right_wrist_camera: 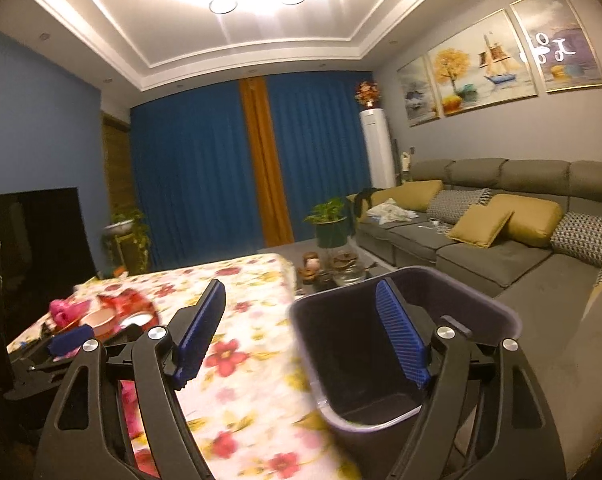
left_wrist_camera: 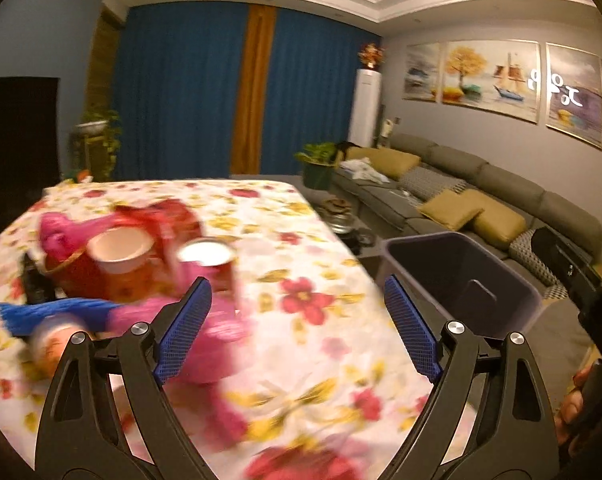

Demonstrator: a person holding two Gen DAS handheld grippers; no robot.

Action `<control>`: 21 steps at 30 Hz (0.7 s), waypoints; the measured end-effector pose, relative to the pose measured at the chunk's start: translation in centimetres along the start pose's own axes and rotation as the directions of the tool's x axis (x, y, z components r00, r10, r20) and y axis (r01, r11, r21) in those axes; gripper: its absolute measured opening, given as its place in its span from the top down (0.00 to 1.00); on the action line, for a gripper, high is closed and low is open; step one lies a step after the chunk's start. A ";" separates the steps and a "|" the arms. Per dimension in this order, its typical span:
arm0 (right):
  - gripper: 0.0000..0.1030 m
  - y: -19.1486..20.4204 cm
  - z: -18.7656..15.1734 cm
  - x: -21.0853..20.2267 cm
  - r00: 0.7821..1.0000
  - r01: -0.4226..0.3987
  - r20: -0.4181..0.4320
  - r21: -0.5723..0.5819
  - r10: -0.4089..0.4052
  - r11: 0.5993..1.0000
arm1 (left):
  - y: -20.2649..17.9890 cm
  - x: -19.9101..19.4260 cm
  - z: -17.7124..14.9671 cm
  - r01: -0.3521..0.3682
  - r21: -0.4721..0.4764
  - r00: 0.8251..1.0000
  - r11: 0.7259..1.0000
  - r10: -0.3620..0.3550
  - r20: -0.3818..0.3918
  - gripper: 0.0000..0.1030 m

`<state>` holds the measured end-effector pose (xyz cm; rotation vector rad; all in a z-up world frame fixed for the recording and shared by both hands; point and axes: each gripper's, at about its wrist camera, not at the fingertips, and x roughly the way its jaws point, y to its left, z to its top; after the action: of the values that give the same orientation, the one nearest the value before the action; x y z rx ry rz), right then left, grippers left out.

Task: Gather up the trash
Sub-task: 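Grasp the blue foam net with the left gripper while the right gripper grasps the pink plastic bag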

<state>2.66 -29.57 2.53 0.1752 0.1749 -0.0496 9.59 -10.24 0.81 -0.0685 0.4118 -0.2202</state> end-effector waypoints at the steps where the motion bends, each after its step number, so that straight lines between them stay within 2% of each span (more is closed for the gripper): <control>1: 0.26 0.8 -0.2 0.0 1.000 -0.019 -0.010 -0.005 0.019 1.000 | 0.7 -0.4 -0.1 -0.012 -0.004 1.000 1.000 0.012 0.006 0.16; 11: 0.26 8.0 -2.2 0.1 0.985 -0.156 -0.084 -0.043 0.152 0.987 | 8.5 -4.8 -1.4 -0.151 -0.079 0.988 0.985 0.153 0.021 0.16; 21: 0.26 13.5 -4.5 1.7 0.968 -0.220 -0.147 -0.101 0.204 0.970 | 14.0 -7.5 -2.8 -0.251 -0.134 0.967 0.959 0.255 0.019 0.16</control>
<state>4.46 -15.56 0.14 0.0796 0.2936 0.1866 4.56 5.07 -0.36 -0.1468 0.3944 0.0612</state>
